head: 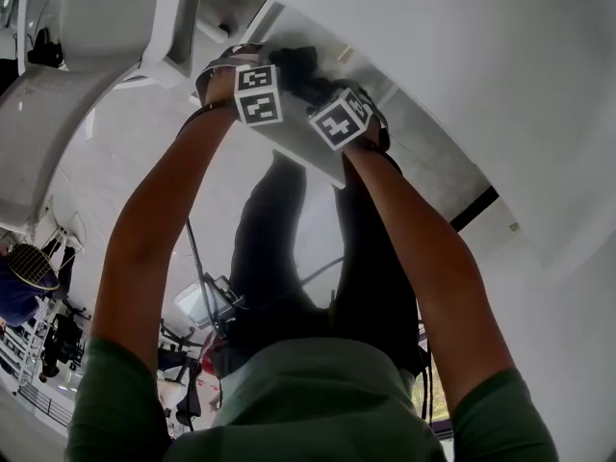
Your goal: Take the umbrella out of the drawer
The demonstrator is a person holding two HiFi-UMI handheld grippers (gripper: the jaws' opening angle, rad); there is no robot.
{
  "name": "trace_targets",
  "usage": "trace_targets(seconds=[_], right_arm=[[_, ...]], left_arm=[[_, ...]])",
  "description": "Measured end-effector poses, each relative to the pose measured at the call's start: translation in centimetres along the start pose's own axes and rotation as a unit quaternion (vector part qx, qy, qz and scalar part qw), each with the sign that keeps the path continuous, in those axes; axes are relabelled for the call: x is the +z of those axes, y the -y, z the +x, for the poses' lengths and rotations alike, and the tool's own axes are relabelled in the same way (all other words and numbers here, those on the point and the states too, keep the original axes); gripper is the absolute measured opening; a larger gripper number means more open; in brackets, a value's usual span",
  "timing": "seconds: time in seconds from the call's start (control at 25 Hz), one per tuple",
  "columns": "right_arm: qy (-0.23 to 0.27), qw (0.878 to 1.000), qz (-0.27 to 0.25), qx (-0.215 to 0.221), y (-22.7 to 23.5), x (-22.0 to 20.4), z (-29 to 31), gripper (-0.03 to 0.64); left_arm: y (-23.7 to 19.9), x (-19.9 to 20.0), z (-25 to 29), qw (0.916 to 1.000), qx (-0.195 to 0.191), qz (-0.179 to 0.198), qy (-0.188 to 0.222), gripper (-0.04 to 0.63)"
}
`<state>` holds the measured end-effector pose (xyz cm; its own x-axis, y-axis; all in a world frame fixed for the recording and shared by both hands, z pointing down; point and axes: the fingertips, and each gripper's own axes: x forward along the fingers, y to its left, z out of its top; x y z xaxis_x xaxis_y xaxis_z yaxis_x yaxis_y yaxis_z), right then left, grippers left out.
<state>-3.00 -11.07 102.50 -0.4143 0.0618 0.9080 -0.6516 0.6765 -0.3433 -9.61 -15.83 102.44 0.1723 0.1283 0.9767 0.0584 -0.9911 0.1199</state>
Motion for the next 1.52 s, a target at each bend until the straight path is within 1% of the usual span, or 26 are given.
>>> trace_targets(seconds=[0.12,0.4,0.6,0.76,0.92,1.0,1.08,1.16,1.36,1.52], right_arm=[[-0.026,1.0,-0.016,-0.002,0.2,-0.5,1.1,0.336],[-0.067,0.997,-0.032,0.0,0.5,-1.8,3.3,0.336],[-0.08,0.996,-0.045,-0.008,1.4,-2.0,4.5,0.334],[-0.086,0.995,-0.048,-0.018,1.9,-1.9,4.9,0.302],[-0.087,0.995,-0.048,-0.022,2.1,-1.8,5.1,0.293],[-0.079,0.996,-0.045,-0.019,2.2,-1.7,5.6,0.276],[-0.074,0.996,-0.038,-0.016,2.2,-1.6,5.6,0.25],[-0.073,0.997,-0.031,-0.014,2.1,-1.5,5.0,0.229],[-0.075,0.997,-0.031,-0.012,1.8,-1.2,4.4,0.218],[-0.067,0.997,-0.037,-0.016,1.7,-0.3,3.8,0.216]], left_arm=[[-0.2,-0.1,1.0,0.9998,-0.005,0.01,-0.013,0.403],[-0.1,-0.5,3.2,0.9996,-0.013,0.01,-0.025,0.405],[-0.9,0.2,4.2,0.9995,0.006,0.02,-0.023,0.411],[-1.3,0.6,4.8,0.999,0.016,0.032,-0.027,0.427],[-1.5,0.4,5.4,0.997,0.034,0.058,-0.039,0.435],[-1.7,0.2,6.0,0.996,0.044,0.066,-0.043,0.428],[-1.8,0.2,6.2,0.996,0.044,0.065,-0.045,0.413],[-1.7,0.4,5.7,0.9965,0.035,0.061,-0.045,0.395],[-1.4,0.0,4.9,0.9978,0.011,0.043,-0.05,0.363],[-1.8,-0.3,4.0,0.9982,0.012,0.036,-0.047,0.356]])
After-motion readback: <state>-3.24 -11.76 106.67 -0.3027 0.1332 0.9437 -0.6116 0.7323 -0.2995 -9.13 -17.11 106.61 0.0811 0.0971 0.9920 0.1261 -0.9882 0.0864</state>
